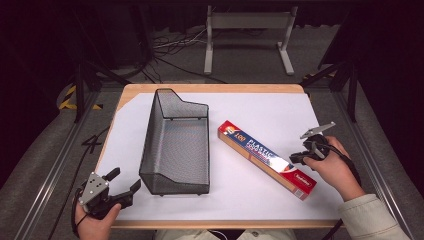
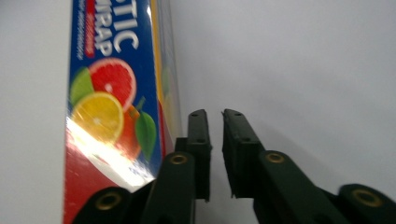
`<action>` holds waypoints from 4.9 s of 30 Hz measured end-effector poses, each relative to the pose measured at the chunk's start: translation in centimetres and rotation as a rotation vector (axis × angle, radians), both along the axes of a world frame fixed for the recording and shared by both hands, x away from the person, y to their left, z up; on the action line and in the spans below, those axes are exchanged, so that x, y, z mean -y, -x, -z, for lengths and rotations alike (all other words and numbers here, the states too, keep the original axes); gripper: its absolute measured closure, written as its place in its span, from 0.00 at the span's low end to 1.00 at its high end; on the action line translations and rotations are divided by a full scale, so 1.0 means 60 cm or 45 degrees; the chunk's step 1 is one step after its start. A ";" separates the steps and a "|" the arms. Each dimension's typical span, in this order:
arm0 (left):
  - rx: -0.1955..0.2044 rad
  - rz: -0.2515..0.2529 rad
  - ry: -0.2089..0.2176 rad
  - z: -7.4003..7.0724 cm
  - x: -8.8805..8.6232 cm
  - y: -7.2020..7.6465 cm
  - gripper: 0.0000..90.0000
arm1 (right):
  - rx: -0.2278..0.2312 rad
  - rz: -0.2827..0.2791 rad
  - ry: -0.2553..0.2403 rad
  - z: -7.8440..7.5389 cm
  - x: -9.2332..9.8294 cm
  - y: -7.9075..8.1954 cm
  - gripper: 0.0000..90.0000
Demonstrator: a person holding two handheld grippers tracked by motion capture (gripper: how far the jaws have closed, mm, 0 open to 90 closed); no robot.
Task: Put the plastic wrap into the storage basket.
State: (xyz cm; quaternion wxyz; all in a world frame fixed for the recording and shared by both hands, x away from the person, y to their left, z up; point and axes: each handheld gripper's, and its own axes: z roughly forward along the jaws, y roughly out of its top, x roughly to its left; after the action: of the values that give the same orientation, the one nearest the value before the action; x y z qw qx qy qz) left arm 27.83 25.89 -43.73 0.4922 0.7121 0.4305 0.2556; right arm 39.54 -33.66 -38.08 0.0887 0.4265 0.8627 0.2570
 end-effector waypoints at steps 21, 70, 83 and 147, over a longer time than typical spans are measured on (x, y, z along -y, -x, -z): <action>0.005 0.010 -0.009 -0.001 0.002 -0.002 0.20 | 0.291 -0.080 -0.301 -0.053 -0.081 0.015 0.32; 0.006 0.000 -0.001 0.001 -0.003 0.002 0.20 | -0.043 -0.138 0.189 0.059 -0.176 -0.055 0.42; 0.004 -0.007 0.008 0.000 -0.003 0.002 0.20 | -0.014 -0.093 0.137 0.034 -0.174 -0.046 0.45; 0.014 0.003 0.007 -0.001 -0.003 -0.002 0.20 | -0.100 0.020 -0.117 -0.159 -0.368 -0.003 0.44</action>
State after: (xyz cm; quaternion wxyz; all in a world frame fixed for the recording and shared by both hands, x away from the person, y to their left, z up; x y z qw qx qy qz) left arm 27.96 26.08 -43.68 0.4968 0.7098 0.4278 0.2575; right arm 39.70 -11.58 -28.52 0.0371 0.4467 0.8495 0.2785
